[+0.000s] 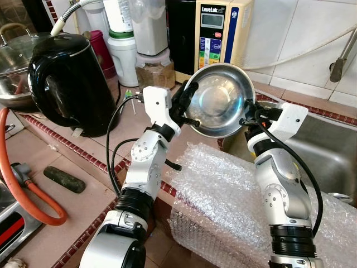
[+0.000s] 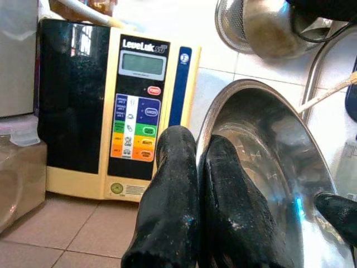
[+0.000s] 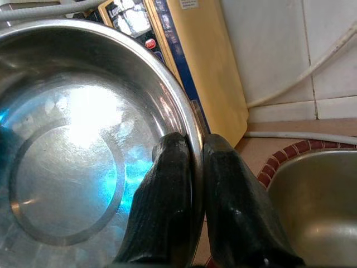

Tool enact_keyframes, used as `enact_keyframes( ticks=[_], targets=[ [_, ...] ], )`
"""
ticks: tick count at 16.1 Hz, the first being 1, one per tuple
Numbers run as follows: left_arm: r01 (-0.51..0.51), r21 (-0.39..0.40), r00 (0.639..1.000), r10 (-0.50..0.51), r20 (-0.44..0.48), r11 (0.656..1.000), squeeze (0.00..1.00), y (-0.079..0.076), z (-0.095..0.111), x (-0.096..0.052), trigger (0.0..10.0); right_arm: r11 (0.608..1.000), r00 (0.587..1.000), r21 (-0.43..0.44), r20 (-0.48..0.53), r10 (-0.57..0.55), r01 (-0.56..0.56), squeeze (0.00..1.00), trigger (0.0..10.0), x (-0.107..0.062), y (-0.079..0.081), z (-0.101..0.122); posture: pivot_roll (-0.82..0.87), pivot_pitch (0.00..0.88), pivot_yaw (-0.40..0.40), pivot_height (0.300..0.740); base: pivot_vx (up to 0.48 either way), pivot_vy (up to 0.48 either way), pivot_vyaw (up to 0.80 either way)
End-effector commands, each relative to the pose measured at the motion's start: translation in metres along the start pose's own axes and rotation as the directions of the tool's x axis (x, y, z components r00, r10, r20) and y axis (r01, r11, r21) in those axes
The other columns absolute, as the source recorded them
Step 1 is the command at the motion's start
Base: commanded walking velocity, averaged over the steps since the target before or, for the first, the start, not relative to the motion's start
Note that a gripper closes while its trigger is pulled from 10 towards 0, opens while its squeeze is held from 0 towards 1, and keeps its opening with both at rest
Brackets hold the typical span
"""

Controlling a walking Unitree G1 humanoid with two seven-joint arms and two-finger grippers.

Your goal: Kitchen organization

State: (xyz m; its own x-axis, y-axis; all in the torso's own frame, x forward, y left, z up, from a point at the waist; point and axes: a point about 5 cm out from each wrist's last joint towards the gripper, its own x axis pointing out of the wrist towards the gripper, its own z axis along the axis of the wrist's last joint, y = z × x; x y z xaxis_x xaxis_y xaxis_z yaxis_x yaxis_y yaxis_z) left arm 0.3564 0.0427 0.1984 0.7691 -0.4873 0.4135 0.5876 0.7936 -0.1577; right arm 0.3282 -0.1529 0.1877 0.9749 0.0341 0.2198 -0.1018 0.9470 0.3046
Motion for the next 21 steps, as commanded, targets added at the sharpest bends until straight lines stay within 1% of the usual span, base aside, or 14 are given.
enact_keyframes(
  ticks=[1,5,6,8,9,10,11,12,15,16,17,18,20,21],
  targets=[
    [0.138,-0.034,0.990,-0.139,-0.011,0.990,1.00,-0.029,-0.008,0.001,10.0,0.994,0.995,0.049,-0.016,-0.101,0.102,0.00,0.0,0.001,-0.009,-0.002,-0.06,0.000,0.063,0.740,0.000,0.000,0.00],
    [0.171,-0.035,0.983,-0.173,-0.067,0.985,1.00,-0.031,-0.019,-0.008,10.0,0.970,0.973,0.096,-0.064,-0.220,0.225,0.00,0.0,-0.006,-0.019,-0.015,-0.06,0.000,0.060,0.740,0.000,0.000,0.00],
    [0.171,-0.033,0.982,-0.173,-0.072,0.985,1.00,-0.031,-0.020,-0.009,10.0,0.967,0.970,0.085,-0.066,-0.236,0.241,0.00,0.0,-0.007,-0.022,-0.016,-0.05,0.000,0.060,0.740,0.000,0.000,0.00],
    [0.198,-0.045,0.971,-0.202,-0.124,0.979,1.00,-0.032,-0.025,-0.011,10.0,0.934,0.934,0.013,-0.034,-0.355,0.356,0.00,0.0,-0.010,-0.037,-0.010,-0.05,0.000,0.063,0.740,0.000,0.000,0.00],
    [0.198,-0.045,0.971,-0.202,-0.124,0.979,1.00,-0.032,-0.025,-0.011,10.0,0.934,0.934,0.013,-0.034,-0.355,0.356,0.00,0.0,-0.010,-0.037,-0.010,-0.05,0.000,0.063,0.740,0.000,0.000,0.00],
    [0.237,-0.058,0.953,-0.243,-0.179,0.970,1.00,-0.032,-0.032,-0.015,10.0,0.901,0.902,-0.027,-0.006,-0.432,0.432,0.00,0.0,-0.014,-0.050,-0.005,-0.05,0.000,0.067,0.740,0.000,0.000,0.00],
    [0.270,-0.087,0.929,-0.283,-0.236,0.959,1.00,-0.033,-0.038,-0.020,10.0,0.868,0.869,-0.040,0.005,-0.495,0.494,0.00,0.0,-0.018,-0.062,-0.003,-0.05,0.000,0.070,0.740,0.000,0.000,0.00],
    [0.299,-0.067,0.917,-0.307,-0.255,0.952,1.00,-0.034,-0.040,-0.022,10.0,0.837,0.840,-0.080,0.023,-0.542,0.542,0.00,0.0,-0.023,-0.072,-0.001,-0.05,0.000,0.073,0.740,0.000,0.000,0.00],
    [0.370,-0.071,0.871,-0.372,-0.322,0.926,1.00,-0.038,-0.046,-0.025,10.0,0.775,0.781,-0.109,0.026,-0.624,0.622,0.00,0.0,-0.033,-0.091,0.000,-0.06,0.000,0.079,0.740,0.000,0.000,0.00],
    [0.388,-0.069,0.851,-0.386,-0.355,0.919,1.00,-0.038,-0.049,-0.026,10.0,0.742,0.748,-0.117,0.016,-0.664,0.660,0.00,0.0,-0.038,-0.099,-0.002,-0.06,0.000,0.082,0.740,0.000,0.000,0.00],
    [0.393,-0.054,0.843,-0.383,-0.378,0.918,1.00,-0.037,-0.051,-0.027,10.0,0.705,0.712,-0.136,0.006,-0.702,0.697,0.00,0.0,-0.043,-0.106,-0.005,-0.06,0.000,0.084,0.740,0.000,0.000,0.00],
    [0.396,-0.056,0.833,-0.384,-0.398,0.917,1.00,-0.036,-0.052,-0.027,10.0,0.673,0.680,-0.144,-0.004,-0.733,0.725,0.00,0.0,-0.046,-0.111,-0.007,-0.06,0.000,0.086,0.740,0.000,0.000,0.00],
    [0.426,-0.031,0.806,-0.395,-0.441,0.904,1.00,-0.035,-0.056,-0.029,10.0,0.627,0.627,-0.146,-0.052,-0.777,0.765,0.00,1.3,-0.055,-0.118,-0.017,-0.06,0.000,0.090,0.740,0.000,0.000,0.00],
    [0.427,-0.019,0.803,-0.389,-0.452,0.904,1.00,-0.034,-0.057,-0.030,10.0,0.631,0.629,-0.139,-0.064,-0.775,0.763,0.05,1.3,-0.056,-0.118,-0.019,-0.06,0.000,0.089,0.740,0.000,0.000,0.00]
  ],
)
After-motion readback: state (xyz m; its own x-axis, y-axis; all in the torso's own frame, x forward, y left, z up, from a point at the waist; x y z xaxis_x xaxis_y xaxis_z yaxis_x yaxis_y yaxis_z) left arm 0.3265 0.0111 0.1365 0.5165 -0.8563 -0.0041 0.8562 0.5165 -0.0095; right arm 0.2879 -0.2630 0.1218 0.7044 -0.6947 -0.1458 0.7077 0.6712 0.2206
